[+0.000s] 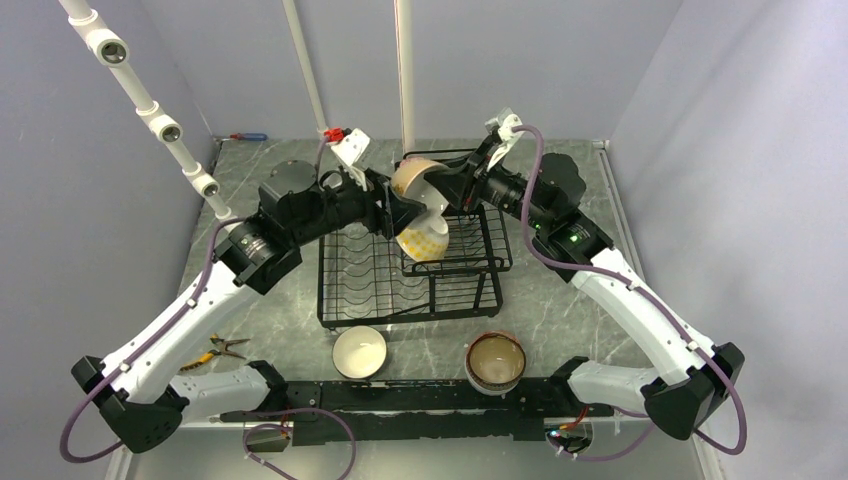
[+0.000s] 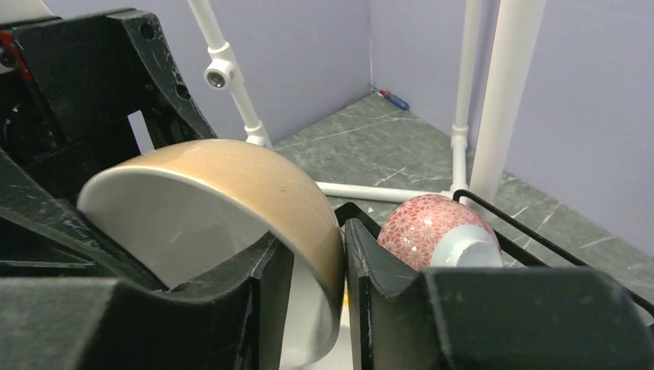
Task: Load the bowls into the dish rack
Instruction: Turn the bowl upside down on the dish rack.
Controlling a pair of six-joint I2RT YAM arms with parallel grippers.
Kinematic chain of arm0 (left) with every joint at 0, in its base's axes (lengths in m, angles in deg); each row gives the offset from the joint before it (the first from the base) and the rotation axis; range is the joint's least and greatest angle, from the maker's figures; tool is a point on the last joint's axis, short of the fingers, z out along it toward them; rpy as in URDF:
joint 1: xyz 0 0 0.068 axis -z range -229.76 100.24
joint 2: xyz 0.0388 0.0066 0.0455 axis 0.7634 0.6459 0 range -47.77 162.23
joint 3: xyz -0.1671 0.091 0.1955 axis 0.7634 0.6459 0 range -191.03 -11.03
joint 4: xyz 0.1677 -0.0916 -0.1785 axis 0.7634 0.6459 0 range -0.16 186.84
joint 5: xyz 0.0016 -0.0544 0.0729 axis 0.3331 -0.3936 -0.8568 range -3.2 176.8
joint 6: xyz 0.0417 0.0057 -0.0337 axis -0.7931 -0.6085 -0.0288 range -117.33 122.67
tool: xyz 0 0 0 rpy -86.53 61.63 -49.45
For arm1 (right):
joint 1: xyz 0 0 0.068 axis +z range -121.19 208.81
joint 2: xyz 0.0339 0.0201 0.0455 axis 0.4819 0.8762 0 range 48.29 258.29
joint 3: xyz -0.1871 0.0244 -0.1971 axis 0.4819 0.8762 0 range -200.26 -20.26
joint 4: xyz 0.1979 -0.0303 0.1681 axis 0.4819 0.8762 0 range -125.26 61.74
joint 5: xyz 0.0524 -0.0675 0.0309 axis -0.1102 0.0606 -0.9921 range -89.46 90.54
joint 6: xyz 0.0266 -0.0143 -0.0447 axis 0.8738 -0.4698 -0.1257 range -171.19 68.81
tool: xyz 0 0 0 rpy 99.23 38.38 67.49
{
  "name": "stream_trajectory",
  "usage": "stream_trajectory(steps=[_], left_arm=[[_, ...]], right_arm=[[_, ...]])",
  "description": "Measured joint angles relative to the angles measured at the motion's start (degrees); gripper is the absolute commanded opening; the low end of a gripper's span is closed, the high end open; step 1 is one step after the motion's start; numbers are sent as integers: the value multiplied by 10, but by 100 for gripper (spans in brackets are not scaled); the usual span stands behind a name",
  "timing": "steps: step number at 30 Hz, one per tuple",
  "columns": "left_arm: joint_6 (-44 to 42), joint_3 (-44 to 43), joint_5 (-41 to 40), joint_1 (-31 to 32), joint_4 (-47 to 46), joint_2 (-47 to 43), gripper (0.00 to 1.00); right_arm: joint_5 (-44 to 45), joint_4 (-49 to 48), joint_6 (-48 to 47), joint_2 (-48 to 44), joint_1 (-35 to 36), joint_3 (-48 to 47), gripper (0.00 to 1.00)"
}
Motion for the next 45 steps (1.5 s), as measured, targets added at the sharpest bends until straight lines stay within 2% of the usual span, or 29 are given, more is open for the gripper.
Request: stream_trajectory(steps=[12,22,28,33,38,45], left_arm=[[-81,64,-120,-1,-16,-55,3],[-221,80,-212,-1,-20,-147,2],[-340,149,-255,-1,6,-187,3],[-399,205,-278,-1,50,-178,3],[-402,243,-316,-1,82,-150,3],[-370,315,-376,-1,57,-162,3]], right_arm=[[2,-6,2,0,0,0,57],[7,-5,0,-10,0,0,71],[15,9,-3,-11,0,0,73],[20,16,-4,-13,0,9,73],[29,22,-4,-17,0,28,74],[35,29,-4,-21,0,33,74]])
